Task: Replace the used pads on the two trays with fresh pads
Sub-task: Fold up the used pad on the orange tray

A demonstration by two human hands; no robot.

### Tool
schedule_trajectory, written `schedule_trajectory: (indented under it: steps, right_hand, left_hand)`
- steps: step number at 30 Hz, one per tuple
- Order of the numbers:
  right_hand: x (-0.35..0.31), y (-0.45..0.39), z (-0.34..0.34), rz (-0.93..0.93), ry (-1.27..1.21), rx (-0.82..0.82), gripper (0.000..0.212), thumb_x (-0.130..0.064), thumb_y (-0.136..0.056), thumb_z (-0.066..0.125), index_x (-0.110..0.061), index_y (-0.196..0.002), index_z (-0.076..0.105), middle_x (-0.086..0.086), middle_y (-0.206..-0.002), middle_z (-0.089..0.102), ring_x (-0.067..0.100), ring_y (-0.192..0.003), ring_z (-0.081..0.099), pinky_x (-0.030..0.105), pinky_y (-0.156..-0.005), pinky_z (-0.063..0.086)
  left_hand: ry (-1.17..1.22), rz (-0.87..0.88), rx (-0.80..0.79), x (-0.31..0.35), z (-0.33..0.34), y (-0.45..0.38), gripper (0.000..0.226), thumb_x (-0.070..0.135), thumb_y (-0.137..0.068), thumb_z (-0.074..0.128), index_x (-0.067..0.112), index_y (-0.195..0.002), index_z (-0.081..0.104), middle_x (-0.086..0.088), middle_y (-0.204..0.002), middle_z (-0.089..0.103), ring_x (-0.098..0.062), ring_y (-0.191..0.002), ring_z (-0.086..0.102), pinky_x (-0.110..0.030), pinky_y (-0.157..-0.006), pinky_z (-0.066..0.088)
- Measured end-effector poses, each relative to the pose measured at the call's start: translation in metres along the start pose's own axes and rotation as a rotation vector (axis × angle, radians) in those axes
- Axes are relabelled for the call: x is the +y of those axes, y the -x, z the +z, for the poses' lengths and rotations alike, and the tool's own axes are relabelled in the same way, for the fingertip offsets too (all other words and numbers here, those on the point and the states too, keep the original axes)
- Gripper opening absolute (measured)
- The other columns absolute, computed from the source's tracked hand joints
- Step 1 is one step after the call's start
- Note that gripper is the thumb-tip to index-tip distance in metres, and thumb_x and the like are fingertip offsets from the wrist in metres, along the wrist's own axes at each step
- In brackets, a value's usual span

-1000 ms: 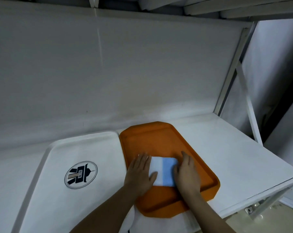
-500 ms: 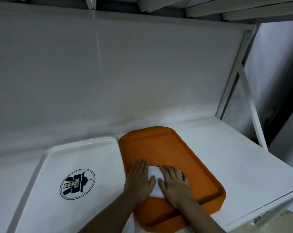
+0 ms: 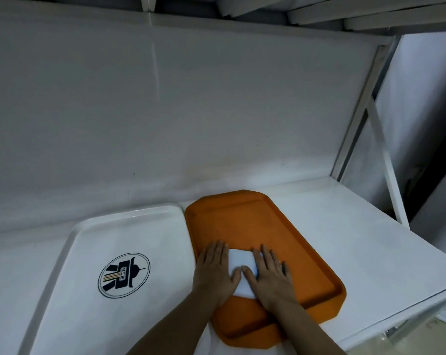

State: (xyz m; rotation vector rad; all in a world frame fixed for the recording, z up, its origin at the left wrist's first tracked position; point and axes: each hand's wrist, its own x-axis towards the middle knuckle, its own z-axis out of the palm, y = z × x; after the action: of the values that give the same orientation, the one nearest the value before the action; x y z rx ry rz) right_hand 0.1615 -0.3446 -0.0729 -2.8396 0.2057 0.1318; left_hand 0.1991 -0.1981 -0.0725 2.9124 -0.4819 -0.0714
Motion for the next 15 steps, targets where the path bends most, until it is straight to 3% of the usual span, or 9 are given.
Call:
schedule_trajectory:
  steps: [2, 4, 5, 6, 8, 10, 12, 15]
  right_hand:
    - [0.001, 0.002, -0.010, -0.045, 0.090, -0.015, 0.120, -0.079, -0.055, -0.035, -0.027, -0.152, 0.014, 0.004, -0.159, 0.009, 0.023, -0.147, 0.007, 0.045, -0.116, 0.004]
    - [0.001, 0.007, -0.026, -0.117, 0.224, 0.036, 0.096, -0.066, -0.085, -0.017, -0.025, -0.132, 0.056, 0.007, -0.144, 0.045, 0.028, -0.132, 0.045, 0.049, -0.105, 0.034]
    - [0.001, 0.012, -0.033, -0.173, 0.267, 0.044, 0.089, -0.061, -0.091, -0.011, -0.025, -0.123, 0.064, 0.005, -0.138, 0.052, 0.026, -0.124, 0.054, 0.047, -0.098, 0.042]
    - [0.003, 0.015, -0.039, -0.250, 0.281, -0.015, 0.089, -0.064, -0.089, -0.011, -0.026, -0.127, 0.060, 0.003, -0.143, 0.047, 0.024, -0.127, 0.051, 0.046, -0.100, 0.041]
    - [0.003, 0.017, -0.045, -0.376, 0.256, -0.142, 0.100, -0.079, -0.069, -0.008, -0.029, -0.148, 0.028, -0.003, -0.157, 0.019, 0.019, -0.144, 0.023, 0.043, -0.113, 0.024]
    - [0.003, 0.021, -0.048, -0.407, 0.312, -0.211, 0.100, -0.086, -0.070, 0.012, -0.029, -0.151, 0.012, -0.003, -0.160, 0.007, 0.020, -0.146, 0.013, 0.043, -0.115, 0.020]
    - [-0.001, 0.023, -0.049, -0.412, 0.381, -0.200, 0.085, -0.069, -0.085, 0.039, -0.026, -0.152, 0.009, 0.002, -0.160, 0.007, 0.025, -0.145, 0.014, 0.047, -0.114, 0.022]
    - [-0.007, 0.022, -0.049, -0.419, 0.481, -0.187, 0.076, -0.048, -0.092, 0.047, -0.023, -0.152, 0.008, 0.010, -0.159, 0.007, 0.033, -0.143, 0.017, 0.049, -0.112, 0.024]
  left_hand:
    - [-0.028, 0.059, -0.002, -0.003, -0.006, 0.010, 0.136, 0.074, -0.038, -0.047, 0.020, -0.153, 0.002, -0.001, -0.161, 0.002, -0.018, -0.148, 0.001, -0.035, -0.118, -0.002]
    - [-0.052, 0.147, -0.012, -0.008, -0.011, 0.021, 0.116, 0.074, -0.056, -0.034, 0.023, -0.152, 0.006, 0.001, -0.161, 0.004, -0.017, -0.148, 0.000, -0.034, -0.118, -0.004]
    - [-0.049, 0.184, -0.026, -0.010, -0.014, 0.026, 0.106, 0.072, -0.064, -0.027, 0.024, -0.152, 0.007, 0.001, -0.161, 0.004, -0.017, -0.148, -0.001, -0.033, -0.118, -0.004]
    - [-0.051, 0.210, -0.054, -0.012, -0.015, 0.030, 0.098, 0.072, -0.070, -0.019, 0.025, -0.152, 0.008, 0.001, -0.161, 0.004, -0.017, -0.148, -0.002, -0.033, -0.118, -0.004]
    - [-0.082, 0.235, -0.113, -0.015, -0.019, 0.036, 0.079, 0.066, -0.084, 0.003, 0.026, -0.152, 0.008, 0.000, -0.161, 0.003, -0.018, -0.148, -0.002, -0.035, -0.118, -0.003]
    - [-0.102, 0.246, -0.150, -0.015, -0.025, 0.039, 0.071, 0.055, -0.093, 0.032, 0.025, -0.152, 0.007, 0.000, -0.161, 0.002, -0.021, -0.148, -0.001, -0.039, -0.119, 0.000]
    - [-0.124, 0.249, -0.177, -0.011, -0.031, 0.041, 0.075, 0.050, -0.092, 0.044, 0.025, -0.152, 0.007, -0.001, -0.160, 0.003, -0.023, -0.147, 0.002, -0.041, -0.119, 0.003]
    - [-0.137, 0.240, -0.218, -0.007, -0.038, 0.040, 0.075, 0.045, -0.092, 0.048, 0.024, -0.152, 0.008, -0.003, -0.160, 0.004, -0.026, -0.147, 0.004, -0.042, -0.119, 0.005]
